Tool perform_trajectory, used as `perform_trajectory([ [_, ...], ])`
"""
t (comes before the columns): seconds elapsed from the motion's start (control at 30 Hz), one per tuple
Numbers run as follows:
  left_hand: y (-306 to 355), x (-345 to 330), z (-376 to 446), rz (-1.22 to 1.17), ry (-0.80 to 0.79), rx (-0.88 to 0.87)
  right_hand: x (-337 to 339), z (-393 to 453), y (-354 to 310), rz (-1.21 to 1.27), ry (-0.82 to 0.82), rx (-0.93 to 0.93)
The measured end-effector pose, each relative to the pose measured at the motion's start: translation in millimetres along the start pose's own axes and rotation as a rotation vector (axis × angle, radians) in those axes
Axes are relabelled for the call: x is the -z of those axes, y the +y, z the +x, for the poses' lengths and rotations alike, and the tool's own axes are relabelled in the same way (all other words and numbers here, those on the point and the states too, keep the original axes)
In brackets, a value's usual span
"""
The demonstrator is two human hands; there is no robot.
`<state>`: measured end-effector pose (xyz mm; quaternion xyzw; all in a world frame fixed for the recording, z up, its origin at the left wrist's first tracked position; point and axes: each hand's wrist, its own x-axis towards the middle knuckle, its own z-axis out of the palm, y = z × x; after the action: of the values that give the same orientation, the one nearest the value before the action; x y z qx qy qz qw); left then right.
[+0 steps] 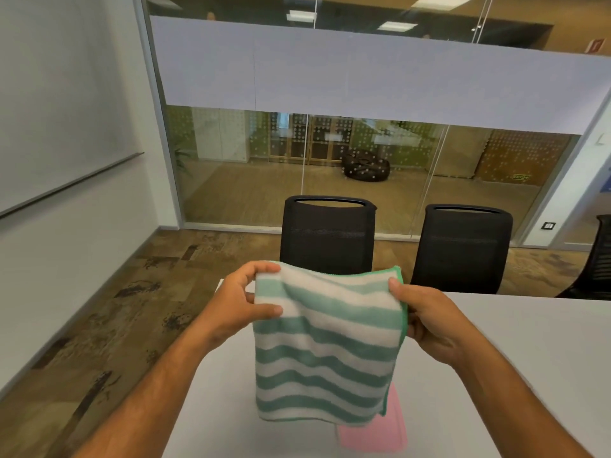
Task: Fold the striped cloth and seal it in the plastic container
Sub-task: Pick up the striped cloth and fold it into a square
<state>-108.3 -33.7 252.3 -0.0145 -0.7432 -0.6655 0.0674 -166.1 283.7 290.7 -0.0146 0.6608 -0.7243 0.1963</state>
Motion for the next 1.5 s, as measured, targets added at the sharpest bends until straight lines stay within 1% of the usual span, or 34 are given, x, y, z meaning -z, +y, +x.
perform_trajectory([
  [0.07, -4, 0, -1, -0.002, -0.040, 0.048, 4, -1, 1, -0.008, -0.098, -0.053],
  [0.13, -6, 1, 0, -0.015, -0.015, 0.041, 6, -2, 4, -0.041, -0.138, -0.087],
  [0.23, -6, 1, -1, -0.030, 0.021, 0.007, 5, -2, 9, -0.015, -0.077, -0.057],
  [0.3, -6, 1, -3, -0.050, 0.032, 0.027, 4, 1, 12, -0.015, -0.012, -0.025],
  [0.4, -5, 0, -3, -0.085, -0.045, 0.085, 4, 4, 13, 0.010, 0.024, -0.030],
  [0.47, -5, -3, -3, -0.113, -0.084, 0.096, 5, 3, 10, 0.043, -0.041, -0.050],
  [0.57, -6, -5, -4, -0.171, -0.064, 0.084, 5, -2, 8, 0.007, -0.155, -0.100],
  [0.63, -8, -4, -4, -0.189, -0.031, 0.075, 6, -3, 11, -0.002, -0.134, -0.121],
  [0.77, -11, -3, -4, -0.133, 0.046, 0.090, 6, 2, 21, 0.050, -0.014, -0.083],
  [0.87, -11, -4, -5, -0.159, 0.029, 0.132, 5, 4, 25, 0.054, 0.026, -0.107],
  [0.9, -10, -4, -6, -0.176, 0.008, 0.137, 5, 4, 25, 0.057, -0.005, -0.119],
  [1.0, -10, -7, -7, -0.216, -0.047, 0.132, 2, -3, 23, 0.018, -0.184, -0.141],
  [1.03, -10, -7, -7, -0.228, -0.056, 0.124, 2, -3, 23, 0.002, -0.193, -0.150],
  [1.1, -11, -7, -7, -0.226, -0.029, 0.112, 2, -2, 25, 0.017, -0.122, -0.157],
  [1.17, -13, -5, -5, -0.192, 0.034, 0.114, 2, 1, 29, 0.031, -0.040, -0.131],
  [1.23, -15, -3, -4, -0.127, 0.074, 0.112, 2, 4, 31, -0.014, 0.029, -0.110],
  [1.3, -16, 0, -4, -0.080, 0.091, 0.105, 2, 5, 31, -0.051, 0.070, -0.095],
  [1.4, -16, 0, -4, -0.071, 0.116, 0.087, 3, 7, 33, -0.032, 0.128, -0.056],
  [1.5, -14, -6, -6, -0.090, 0.185, 0.066, 1, 7, 34, -0.088, 0.212, 0.037],
])
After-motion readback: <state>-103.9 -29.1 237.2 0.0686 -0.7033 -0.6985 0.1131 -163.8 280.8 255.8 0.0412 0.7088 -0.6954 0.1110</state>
